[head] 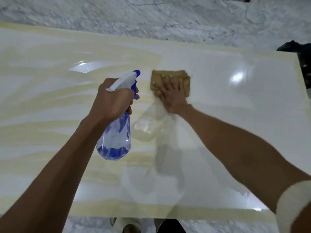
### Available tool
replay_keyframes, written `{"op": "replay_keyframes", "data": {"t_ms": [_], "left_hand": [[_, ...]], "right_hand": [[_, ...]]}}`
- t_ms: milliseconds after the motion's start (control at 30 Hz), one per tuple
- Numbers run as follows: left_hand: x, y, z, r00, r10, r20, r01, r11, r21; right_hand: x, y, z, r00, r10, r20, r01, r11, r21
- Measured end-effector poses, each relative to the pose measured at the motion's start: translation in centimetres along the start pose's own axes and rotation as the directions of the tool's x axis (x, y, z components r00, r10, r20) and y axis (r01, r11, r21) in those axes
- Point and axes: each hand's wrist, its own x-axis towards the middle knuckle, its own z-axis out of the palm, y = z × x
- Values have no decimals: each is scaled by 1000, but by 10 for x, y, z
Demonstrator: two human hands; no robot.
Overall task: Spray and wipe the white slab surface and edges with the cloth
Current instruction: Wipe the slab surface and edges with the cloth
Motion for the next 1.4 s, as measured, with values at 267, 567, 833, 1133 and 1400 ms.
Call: {"op": "replay_keyframes", "data": {"t_ms": [267,567,833,1133,1400], "left_hand": [[-97,-35,-30,996,-68,55,66,997,34],[-214,-74,-72,986,-84,141,87,996,-17],[-210,-50,-94,989,-10,144,15,999,-36],[-81,-1,-109,994,79,81,-76,996,-40],[44,7,-102,998,65,-5,-65,996,-63]], "right_hand": [[-170,-101,64,994,-113,-3,113,993,28],[-308,-203,89,983,-104,149,77,981,178],[-242,-140,-76,944,277,177,-271,351,896],[-56,-61,-170,938,327,-115,-158,697,700],[145,-7,-119,993,119,-22,-103,921,375]]}}
